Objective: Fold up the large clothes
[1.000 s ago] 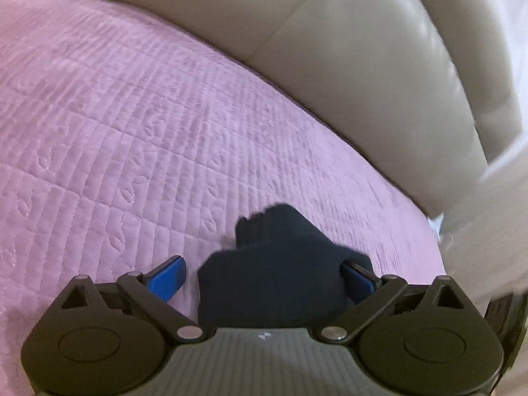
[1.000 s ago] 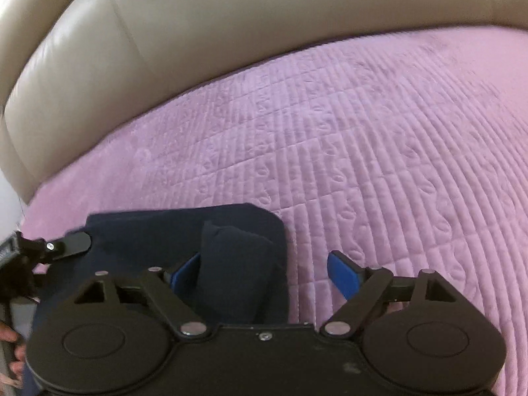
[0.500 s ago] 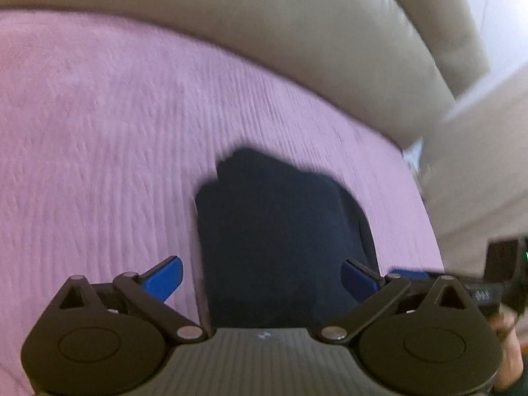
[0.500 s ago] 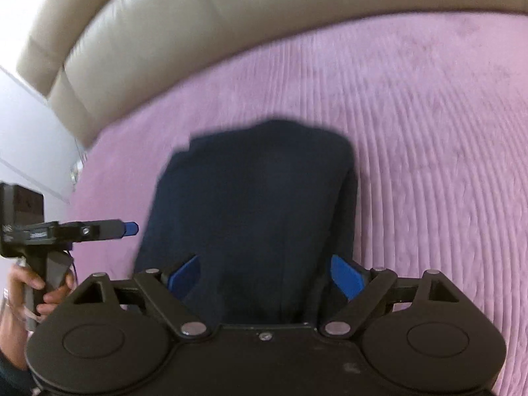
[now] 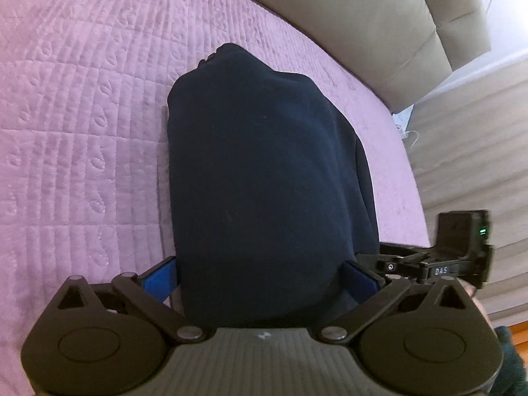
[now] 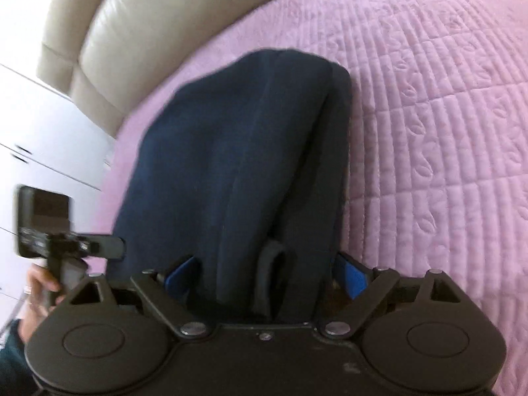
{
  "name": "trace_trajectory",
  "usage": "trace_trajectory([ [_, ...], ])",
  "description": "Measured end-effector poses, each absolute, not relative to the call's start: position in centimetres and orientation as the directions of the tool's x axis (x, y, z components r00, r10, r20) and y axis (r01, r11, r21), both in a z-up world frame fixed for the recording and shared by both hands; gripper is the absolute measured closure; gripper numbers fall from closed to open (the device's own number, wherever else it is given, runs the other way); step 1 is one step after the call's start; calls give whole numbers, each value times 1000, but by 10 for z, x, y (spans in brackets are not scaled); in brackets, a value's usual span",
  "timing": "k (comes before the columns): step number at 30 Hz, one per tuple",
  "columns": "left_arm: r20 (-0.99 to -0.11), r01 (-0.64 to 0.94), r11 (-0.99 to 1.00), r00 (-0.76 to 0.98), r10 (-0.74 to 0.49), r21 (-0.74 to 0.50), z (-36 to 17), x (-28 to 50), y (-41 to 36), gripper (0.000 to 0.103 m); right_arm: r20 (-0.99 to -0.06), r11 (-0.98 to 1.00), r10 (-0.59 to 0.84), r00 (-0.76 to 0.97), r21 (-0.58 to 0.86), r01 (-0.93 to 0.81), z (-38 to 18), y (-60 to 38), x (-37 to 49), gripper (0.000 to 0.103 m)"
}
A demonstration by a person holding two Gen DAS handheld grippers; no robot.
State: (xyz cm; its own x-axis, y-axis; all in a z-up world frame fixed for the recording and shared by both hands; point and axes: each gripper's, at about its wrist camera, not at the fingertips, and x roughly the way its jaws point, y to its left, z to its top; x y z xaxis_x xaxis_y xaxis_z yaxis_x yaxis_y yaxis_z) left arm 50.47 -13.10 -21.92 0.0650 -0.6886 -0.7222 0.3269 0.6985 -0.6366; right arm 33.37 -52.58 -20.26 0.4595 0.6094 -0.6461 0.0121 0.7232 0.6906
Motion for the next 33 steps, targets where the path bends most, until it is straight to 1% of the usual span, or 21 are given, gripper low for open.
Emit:
trace_trajectory([
  [2, -704, 316, 679, 50, -709, -662, -227, 509, -130, 0, -610, 707, 630, 480, 707, -30, -206, -527, 335, 0],
  [5, -673, 293, 652, 37, -739, -700, -237, 513, -129, 0, -556, 672, 645, 524, 740, -42, -213, -520, 335, 0],
  [6, -665, 287, 646, 38, -746, -708, -239, 513, -129, 0, -555, 670, 656, 511, 740, -57, -213, -516, 337, 0],
  [8, -659, 287, 642, 46, -751, -711, -241, 515, -129, 0, -582, 681, 659, 477, 731, -49, -210, -514, 344, 0],
  [10, -671, 307, 653, 59, -739, -693, -239, 513, -130, 2, -608, 700, 644, 465, 713, -38, -204, -512, 345, 9],
  [12, -684, 321, 665, 69, -726, -674, -237, 512, -134, 7, -612, 697, 636, 469, 717, -11, -204, -510, 342, 21],
  [14, -691, 329, 672, 76, -719, -663, -235, 511, -138, 9, -607, 699, 628, 487, 715, -10, -202, -509, 338, 27],
  [15, -693, 331, 675, 80, -717, -660, -235, 513, -140, 10, -603, 714, 618, 504, 699, -38, -201, -506, 335, 31],
  [19, -712, 358, 695, 106, -694, -624, -230, 508, -145, 16, -583, 698, 591, 558, 716, 9, -205, -507, 327, 38],
  [21, -713, 355, 699, 114, -692, -621, -228, 506, -146, 18, -578, 696, 584, 570, 718, 14, -203, -510, 323, 45],
  [28, -711, 372, 701, 136, -690, -609, -223, 498, -147, 20, -589, 706, 563, 579, 707, 32, -196, -498, 320, 50],
  [33, -711, 400, 699, 147, -688, -593, -211, 486, -148, 23, -588, 705, 559, 585, 708, 38, -184, -485, 320, 52],
])
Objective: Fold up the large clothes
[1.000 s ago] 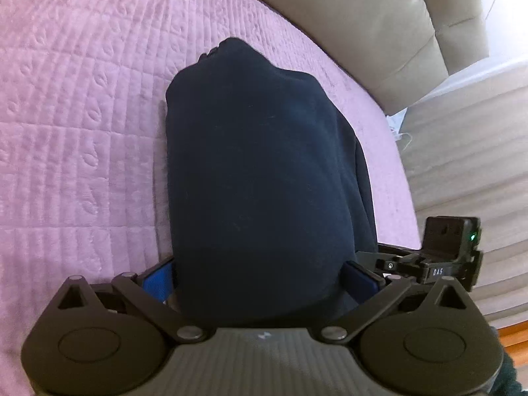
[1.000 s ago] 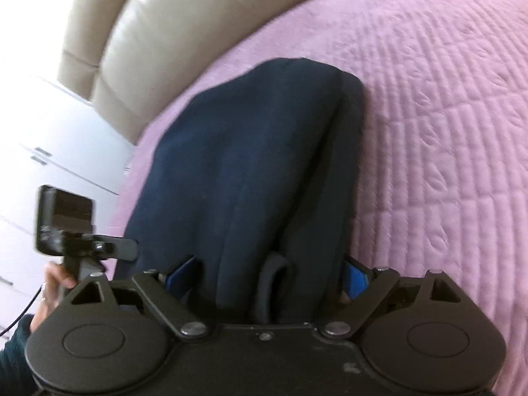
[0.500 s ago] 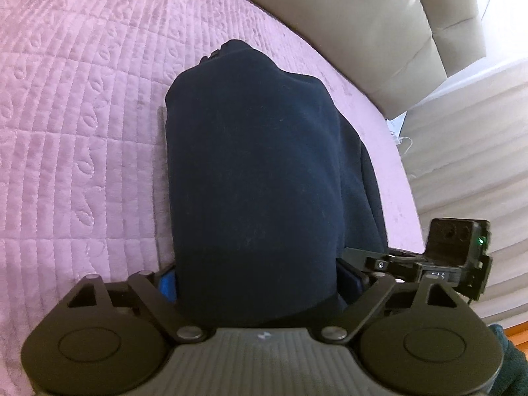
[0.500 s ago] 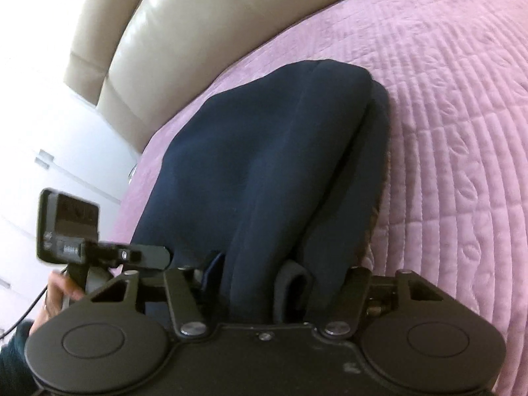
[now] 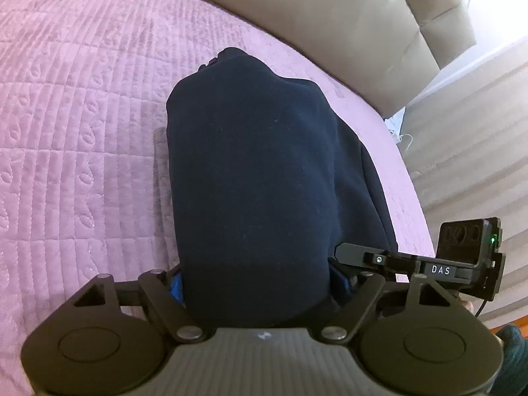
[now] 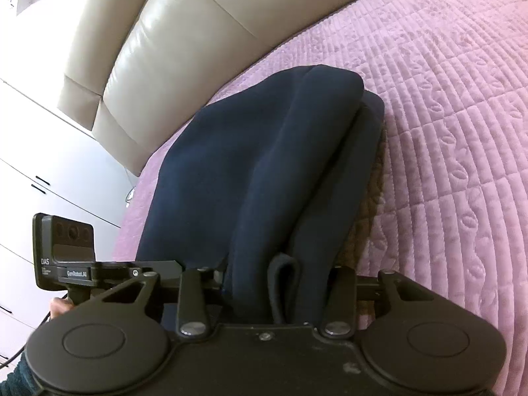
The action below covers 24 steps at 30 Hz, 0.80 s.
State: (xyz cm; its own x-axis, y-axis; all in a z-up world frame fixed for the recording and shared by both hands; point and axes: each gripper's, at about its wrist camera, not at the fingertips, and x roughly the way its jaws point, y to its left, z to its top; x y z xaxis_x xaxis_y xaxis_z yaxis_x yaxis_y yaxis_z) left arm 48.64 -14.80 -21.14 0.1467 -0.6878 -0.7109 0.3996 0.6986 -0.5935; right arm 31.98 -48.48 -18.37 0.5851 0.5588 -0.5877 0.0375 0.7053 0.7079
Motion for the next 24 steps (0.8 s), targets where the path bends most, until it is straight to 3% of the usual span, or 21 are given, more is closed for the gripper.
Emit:
trace_trajectory([
  [17, -647, 460, 650, 191, -738, -605, -118, 399, -112, 25, -551, 741, 492, 674, 672, 8, -79, -443, 239, 52],
  [24, -624, 513, 636, 226, -748, -577, -68, 355, -105, 26, -582, 802, 361, 729, 593, 76, -24, -407, 188, 54],
])
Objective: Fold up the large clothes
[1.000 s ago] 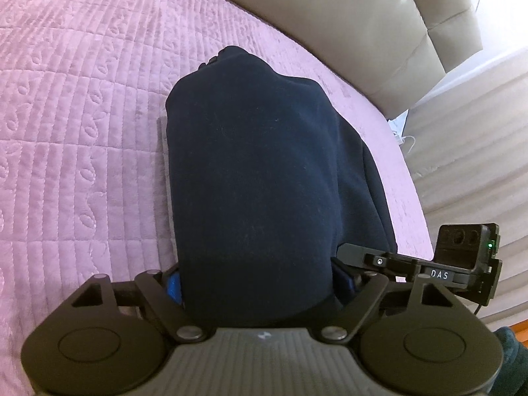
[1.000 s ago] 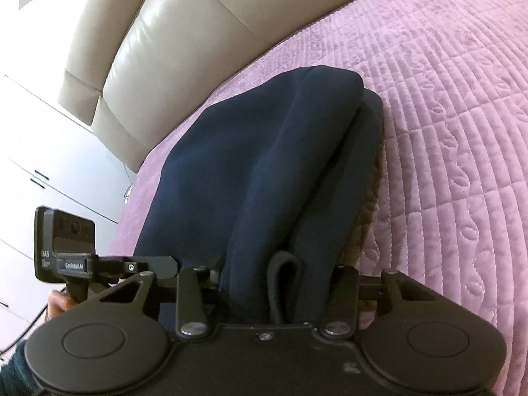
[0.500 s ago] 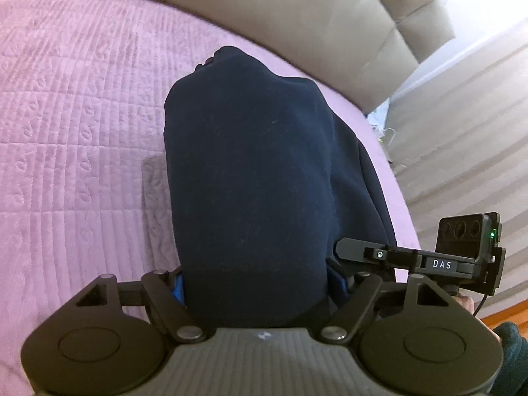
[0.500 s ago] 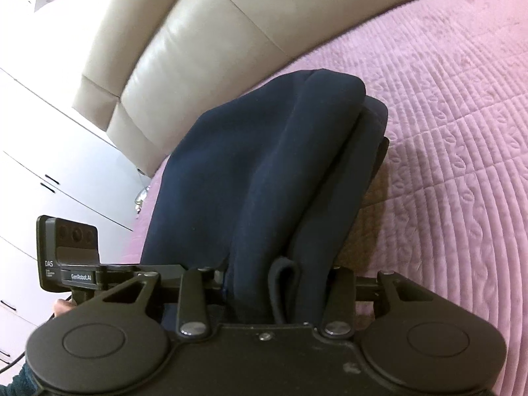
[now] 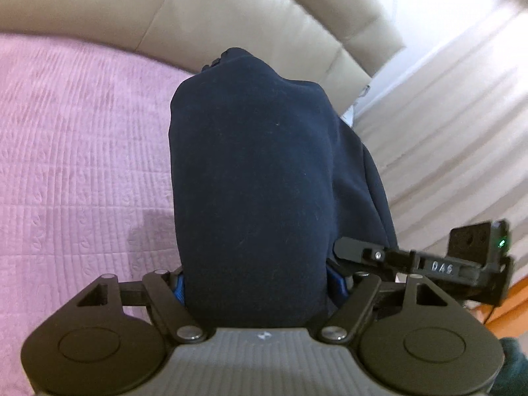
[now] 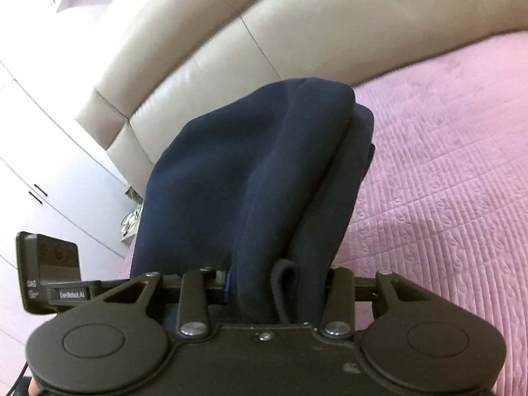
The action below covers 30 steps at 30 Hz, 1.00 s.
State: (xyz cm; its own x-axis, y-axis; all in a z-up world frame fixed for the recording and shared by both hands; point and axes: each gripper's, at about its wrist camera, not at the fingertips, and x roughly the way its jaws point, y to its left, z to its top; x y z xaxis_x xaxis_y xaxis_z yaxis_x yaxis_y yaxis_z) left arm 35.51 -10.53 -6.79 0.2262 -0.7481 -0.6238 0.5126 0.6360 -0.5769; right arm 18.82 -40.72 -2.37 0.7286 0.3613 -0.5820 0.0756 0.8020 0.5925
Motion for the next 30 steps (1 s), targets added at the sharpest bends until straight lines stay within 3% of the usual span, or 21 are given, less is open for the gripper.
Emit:
trace_trajectory([
  [8, -578, 526, 648, 320, -751, -551, -2, 263, -48, 25, -514, 786, 457, 726, 615, -59, 25, -355, 127, 54],
  [14, -604, 483, 690, 349, -717, -539, 11, 202, 4, 23, -510, 747, 517, 687, 661, -72, 4, -308, 95, 54],
  [21, -673, 379, 739, 316, -669, -557, -44, 188, 41, 22, -583, 727, 553, 595, 686, -4, -65, -282, 104, 54],
  [30, -723, 295, 760, 247, -646, -579, -155, 238, 34, 21, -656, 737, 535, 533, 671, 86, -167, -299, 151, 53],
])
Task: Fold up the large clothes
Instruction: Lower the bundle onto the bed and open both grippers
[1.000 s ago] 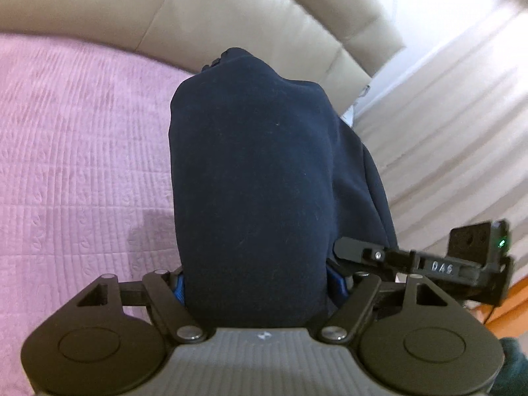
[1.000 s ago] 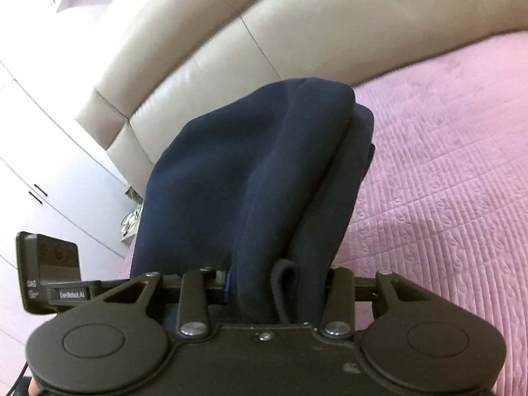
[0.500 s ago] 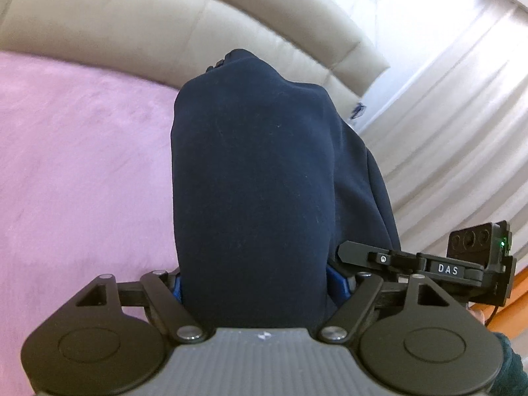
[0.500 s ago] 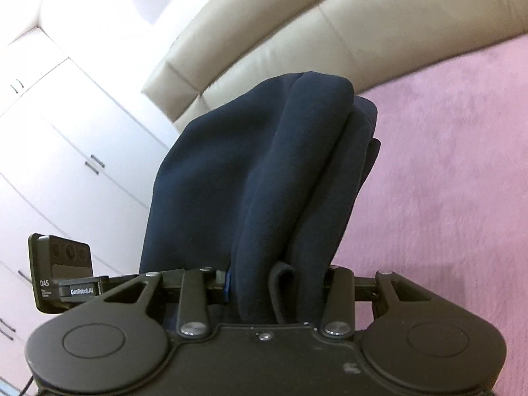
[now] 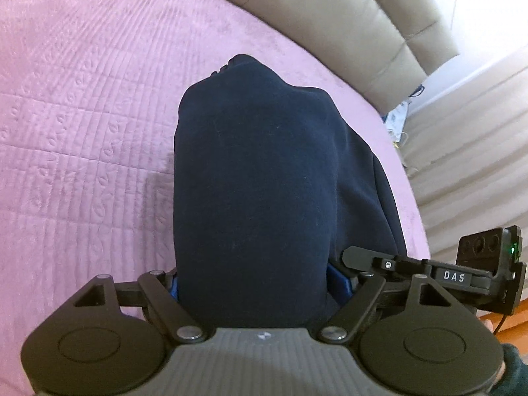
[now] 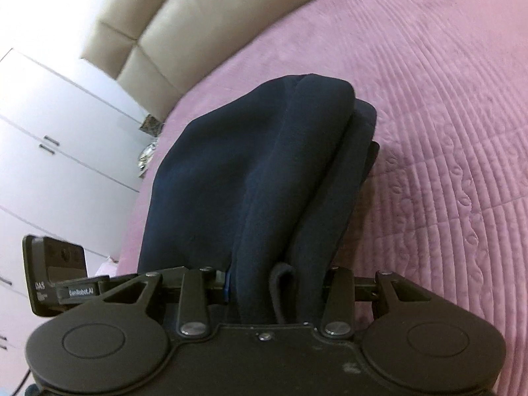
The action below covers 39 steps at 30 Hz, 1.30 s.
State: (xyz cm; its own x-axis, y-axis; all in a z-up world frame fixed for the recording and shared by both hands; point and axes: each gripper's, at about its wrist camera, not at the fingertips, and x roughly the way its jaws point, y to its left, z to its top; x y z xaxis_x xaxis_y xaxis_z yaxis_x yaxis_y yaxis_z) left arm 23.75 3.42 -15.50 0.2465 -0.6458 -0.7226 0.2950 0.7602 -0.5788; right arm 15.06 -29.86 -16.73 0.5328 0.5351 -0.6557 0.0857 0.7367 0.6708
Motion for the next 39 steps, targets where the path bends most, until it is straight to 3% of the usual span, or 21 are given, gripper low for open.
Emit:
trace_trajectory([
  [2, -748, 266, 783, 242, -619, -562, -173, 248, 33, 19, -713, 814, 462, 528, 577, 67, -186, -304, 159, 45],
  [3, -774, 256, 806, 237, -588, -534, -181, 253, 32, 18, -720, 839, 446, 532, 544, 34, -189, -309, 164, 30],
  [5, -772, 285, 801, 235, -591, -526, -189, 251, 34, 15, -723, 877, 397, 566, 480, -1, -188, -318, 163, 20],
  [7, -770, 311, 787, 207, -603, -532, -185, 241, 37, 14, -741, 900, 331, 585, 433, 40, -178, -330, 157, 21],
  [9, -795, 342, 797, 187, -577, -498, -185, 229, 37, 5, -757, 922, 263, 598, 381, 77, -160, -330, 148, 20],
  [13, -802, 326, 797, 156, -576, -509, -193, 209, 40, 2, -726, 931, 311, 614, 363, -43, -124, -297, 115, 18],
  [18, -806, 322, 801, 156, -571, -505, -203, 195, 40, 1, -844, 974, 218, 489, 222, -50, -166, -266, 102, 16],
  [19, -812, 337, 805, 163, -561, -489, -203, 193, 38, 1, -836, 967, 231, 499, 252, -26, -173, -273, 100, 13],
  [20, -823, 358, 814, 176, -540, -458, -201, 189, 35, 0, -833, 962, 231, 502, 273, 11, -180, -282, 99, 0],
  [30, -877, 414, 884, 316, -363, -217, -180, 135, 32, 0, -852, 978, 132, 506, 195, 74, -175, -300, 88, 0],
  [34, -887, 358, 926, 380, -260, -118, -153, 119, 37, 0, -856, 974, -218, 469, -159, 163, -150, -299, 70, 1],
  [39, -867, 321, 946, 481, -130, 36, -117, 91, 26, 0, -860, 980, 43, 508, 135, 145, -94, -300, 34, 1],
])
